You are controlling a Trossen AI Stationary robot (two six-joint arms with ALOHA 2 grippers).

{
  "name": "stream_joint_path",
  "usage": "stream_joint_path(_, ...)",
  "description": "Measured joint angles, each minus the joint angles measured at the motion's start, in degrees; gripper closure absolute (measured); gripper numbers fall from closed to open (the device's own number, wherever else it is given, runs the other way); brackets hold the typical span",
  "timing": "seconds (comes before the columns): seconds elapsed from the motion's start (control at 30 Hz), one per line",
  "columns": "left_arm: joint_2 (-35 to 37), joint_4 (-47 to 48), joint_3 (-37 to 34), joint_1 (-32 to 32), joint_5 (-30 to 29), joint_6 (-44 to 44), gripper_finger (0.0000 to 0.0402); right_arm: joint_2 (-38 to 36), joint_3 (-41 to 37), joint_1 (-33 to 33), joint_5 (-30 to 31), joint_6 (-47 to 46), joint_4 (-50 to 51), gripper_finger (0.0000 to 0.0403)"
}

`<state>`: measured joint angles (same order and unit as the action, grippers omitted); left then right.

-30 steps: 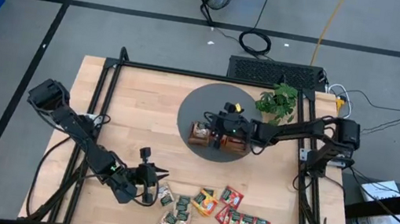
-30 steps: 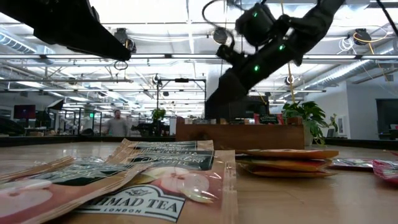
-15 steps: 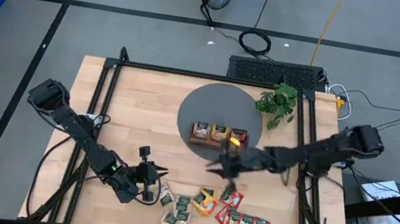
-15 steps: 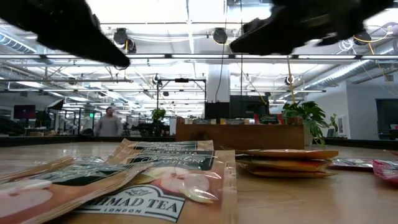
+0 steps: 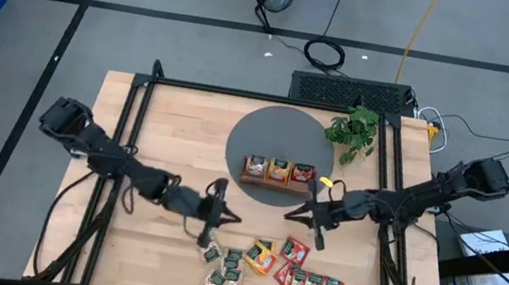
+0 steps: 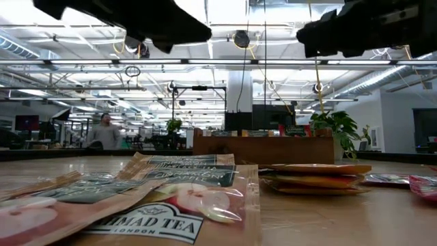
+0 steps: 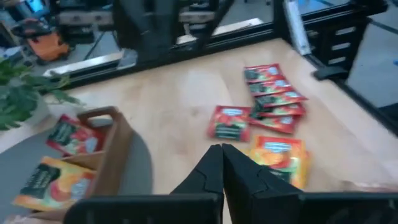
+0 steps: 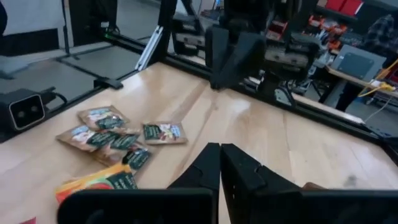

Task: Pick & Place Tea
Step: Put the red tea bag into the right section of the wooden organiser

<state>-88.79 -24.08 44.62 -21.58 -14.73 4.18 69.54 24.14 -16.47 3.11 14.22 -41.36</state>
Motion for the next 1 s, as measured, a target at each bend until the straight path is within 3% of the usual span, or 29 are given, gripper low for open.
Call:
stream_joint_path(0.4, -3.7, 0.6, -0.5, 1.6, 3.6, 2.5, 0.0387, 0.3, -1.6, -0.6, -0.2, -6.3, -1.7, 0.0402)
stream_joint_path(0.63, -3.7, 0.0, -0.4, 1.6, 12.4, 7.2, 0.0392, 2.0, -1.6, -2.4, -0.2, -5.9, -1.7, 0.0402)
stream_joint_path(0.83, -3.7, 0.0, -0.4, 2.0, 13.1, 9.1, 0.038, 2.0, -1.6, -2.8, -0.3, -6.8, 1.0, 0.0399)
stream_joint_path(1.0, -3.7, 0.3, -0.4, 2.8, 15.6, 9.1, 0.0397, 2.0, -1.6, -2.8, -0.3, -9.4, 1.8, 0.0399)
